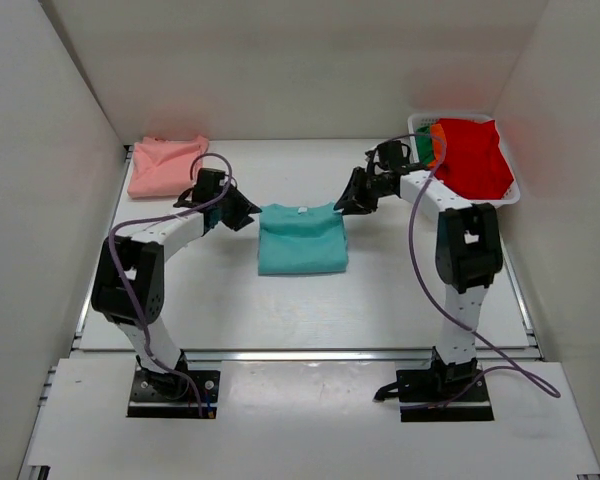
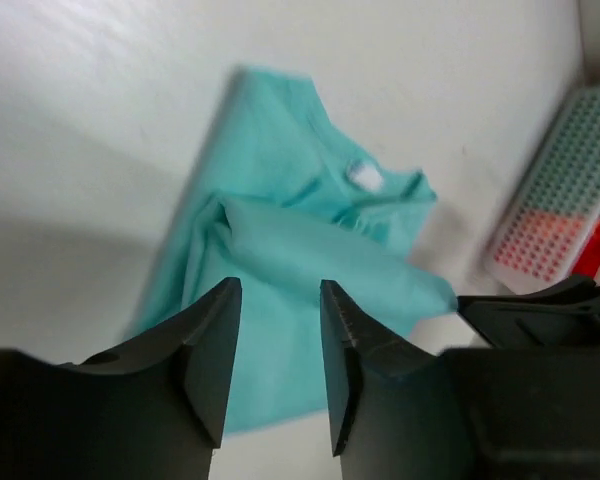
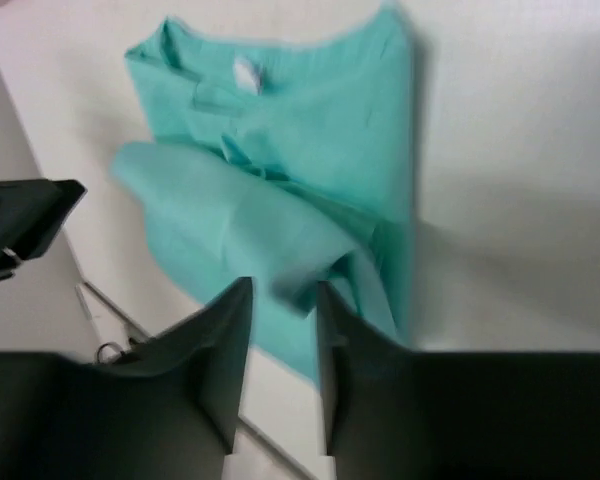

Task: Fold and stack the t-shirts
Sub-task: Grab one side of the 2/3 rectangular tshirt with both arms, then fold the long partially folded tshirt into a neat square

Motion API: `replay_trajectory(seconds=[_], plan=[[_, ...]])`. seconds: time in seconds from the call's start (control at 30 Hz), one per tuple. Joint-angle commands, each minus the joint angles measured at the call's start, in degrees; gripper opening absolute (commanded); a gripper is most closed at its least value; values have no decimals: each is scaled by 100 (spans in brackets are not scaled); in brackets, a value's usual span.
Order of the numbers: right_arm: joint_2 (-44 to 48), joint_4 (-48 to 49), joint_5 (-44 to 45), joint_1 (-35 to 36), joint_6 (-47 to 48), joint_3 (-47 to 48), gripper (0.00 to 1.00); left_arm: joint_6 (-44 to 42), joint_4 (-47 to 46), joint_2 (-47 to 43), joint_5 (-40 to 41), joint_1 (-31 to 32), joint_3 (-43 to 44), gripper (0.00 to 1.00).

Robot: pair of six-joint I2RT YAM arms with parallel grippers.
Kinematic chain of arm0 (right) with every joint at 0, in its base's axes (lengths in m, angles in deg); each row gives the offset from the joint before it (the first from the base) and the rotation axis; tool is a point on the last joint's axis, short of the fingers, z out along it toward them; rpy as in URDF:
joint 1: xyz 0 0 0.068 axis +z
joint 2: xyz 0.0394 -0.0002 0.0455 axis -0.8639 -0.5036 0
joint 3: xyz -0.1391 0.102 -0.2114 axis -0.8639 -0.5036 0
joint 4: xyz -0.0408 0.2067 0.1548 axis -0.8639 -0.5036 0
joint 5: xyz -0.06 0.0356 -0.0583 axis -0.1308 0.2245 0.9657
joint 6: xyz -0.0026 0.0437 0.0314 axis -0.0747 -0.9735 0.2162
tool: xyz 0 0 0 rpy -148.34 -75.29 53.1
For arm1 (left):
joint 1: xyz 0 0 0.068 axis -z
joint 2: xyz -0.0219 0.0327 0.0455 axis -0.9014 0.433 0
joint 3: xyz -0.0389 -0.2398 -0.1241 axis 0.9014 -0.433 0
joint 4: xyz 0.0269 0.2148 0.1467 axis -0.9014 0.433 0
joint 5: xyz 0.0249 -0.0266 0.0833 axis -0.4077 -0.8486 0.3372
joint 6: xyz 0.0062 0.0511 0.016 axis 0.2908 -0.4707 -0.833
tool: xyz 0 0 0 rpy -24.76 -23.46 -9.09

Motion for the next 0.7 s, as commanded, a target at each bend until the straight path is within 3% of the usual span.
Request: replay_trajectory(seconds=[0.0,0.03,0.13,0.2,0.27,0.3,0.53,0.67], plan=[[-699,691,-132,-176,169,923,32,-180,-1149,192,491,-409,224,52],[-824,780,-124,-255,108,1126,40,-146,-1658,219,544,-559,206,62],[-922,929,-18,-334,133,1496,45,-304,-1813,368,484,-770,450,60],[-843,860,17,-369,125,1576,49,-435,-1682,404,265,-806,496,51],[-677,746,96,-396,282,1506,52,-593,-1418,360,10,-728,435,35],[-623,571,174,-388,344,1445,53,-751,-1078,307,0,-692,339,34],[334,543,228,-422,617,198,55,-1832,-337,26,386,20,-365,64],[861,710,210,-466,564,-531,54,-2122,-109,298,456,230,-270,66]])
